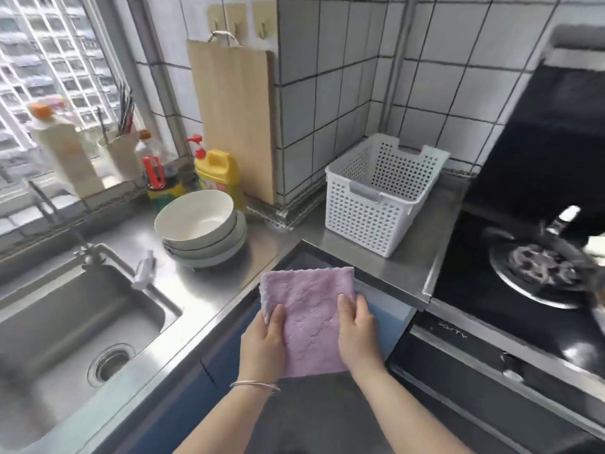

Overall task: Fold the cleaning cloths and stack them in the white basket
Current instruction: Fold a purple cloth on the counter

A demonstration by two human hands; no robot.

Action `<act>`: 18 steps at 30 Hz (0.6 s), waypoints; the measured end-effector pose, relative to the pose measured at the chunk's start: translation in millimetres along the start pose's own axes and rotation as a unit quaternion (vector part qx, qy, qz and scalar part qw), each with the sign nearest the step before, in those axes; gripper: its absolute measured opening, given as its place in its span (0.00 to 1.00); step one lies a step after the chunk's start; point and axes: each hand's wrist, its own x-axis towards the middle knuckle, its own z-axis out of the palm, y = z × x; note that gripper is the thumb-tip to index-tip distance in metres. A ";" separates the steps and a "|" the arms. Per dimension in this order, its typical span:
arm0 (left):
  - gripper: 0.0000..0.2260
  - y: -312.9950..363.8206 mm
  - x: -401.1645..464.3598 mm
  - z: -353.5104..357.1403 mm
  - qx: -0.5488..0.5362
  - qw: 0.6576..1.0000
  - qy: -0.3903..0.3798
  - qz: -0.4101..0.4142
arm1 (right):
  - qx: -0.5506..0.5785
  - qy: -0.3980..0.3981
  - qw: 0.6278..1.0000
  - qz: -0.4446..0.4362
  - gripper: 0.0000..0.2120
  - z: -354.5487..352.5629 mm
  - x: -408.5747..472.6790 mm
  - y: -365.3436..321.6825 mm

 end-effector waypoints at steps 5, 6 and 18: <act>0.07 53.2 101.3 54.0 -0.010 0.998 -0.029 0.056 | 0.006 0.000 1.000 -0.001 0.09 -22.2 100.0 -16.6; 0.08 63.7 125.5 65.4 -0.007 0.997 -0.034 0.071 | -0.002 -0.005 1.000 0.005 0.10 -26.2 121.5 -20.0; 0.14 188.9 275.1 183.0 -0.097 0.976 -0.070 0.183 | -0.103 0.076 0.992 0.006 0.21 -107.5 313.8 -75.6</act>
